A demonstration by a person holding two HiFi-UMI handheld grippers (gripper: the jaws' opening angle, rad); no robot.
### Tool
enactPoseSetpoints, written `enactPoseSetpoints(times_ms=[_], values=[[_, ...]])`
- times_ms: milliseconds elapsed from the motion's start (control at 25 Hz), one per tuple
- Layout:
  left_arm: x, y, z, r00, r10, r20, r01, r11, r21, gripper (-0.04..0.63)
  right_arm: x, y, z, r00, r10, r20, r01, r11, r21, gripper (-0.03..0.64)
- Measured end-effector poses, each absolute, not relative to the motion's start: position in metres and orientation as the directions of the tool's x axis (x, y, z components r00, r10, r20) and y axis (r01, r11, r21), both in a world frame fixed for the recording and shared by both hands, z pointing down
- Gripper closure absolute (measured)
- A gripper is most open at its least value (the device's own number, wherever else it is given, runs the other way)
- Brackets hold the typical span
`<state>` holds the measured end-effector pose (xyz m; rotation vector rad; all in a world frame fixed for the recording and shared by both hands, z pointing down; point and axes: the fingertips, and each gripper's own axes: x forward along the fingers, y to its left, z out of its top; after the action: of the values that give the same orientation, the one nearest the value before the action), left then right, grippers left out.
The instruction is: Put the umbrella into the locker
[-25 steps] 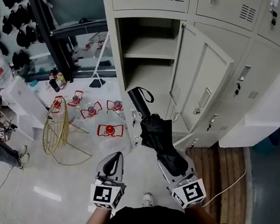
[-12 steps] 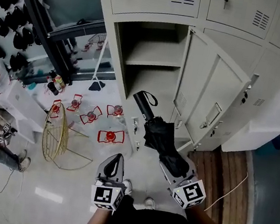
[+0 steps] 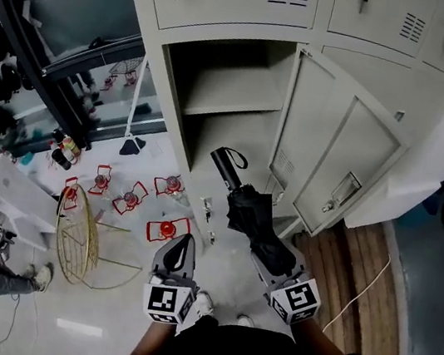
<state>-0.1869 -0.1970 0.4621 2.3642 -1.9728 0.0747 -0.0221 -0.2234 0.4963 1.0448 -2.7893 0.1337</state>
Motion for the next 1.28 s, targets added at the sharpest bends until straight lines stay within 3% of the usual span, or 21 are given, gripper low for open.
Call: enactPoseSetpoints(times_ms=[840,1280], values=[[-0.242,-0.260,0.466,0.345,-0.935,0.084,-0.939,-0.344,0.026,0.598,-0.070,-0.292,0.518,-0.546,-0.780,0.307,-0.809,0.585,0.048,0.400],[-0.256,-0.271,0.462,0.359,-0.928,0.097,-0.928,-0.366,-0.072,0.598,-0.097,-0.355,0.516,-0.482,-0.811,0.332,-0.837,0.539,0.099,0.400]])
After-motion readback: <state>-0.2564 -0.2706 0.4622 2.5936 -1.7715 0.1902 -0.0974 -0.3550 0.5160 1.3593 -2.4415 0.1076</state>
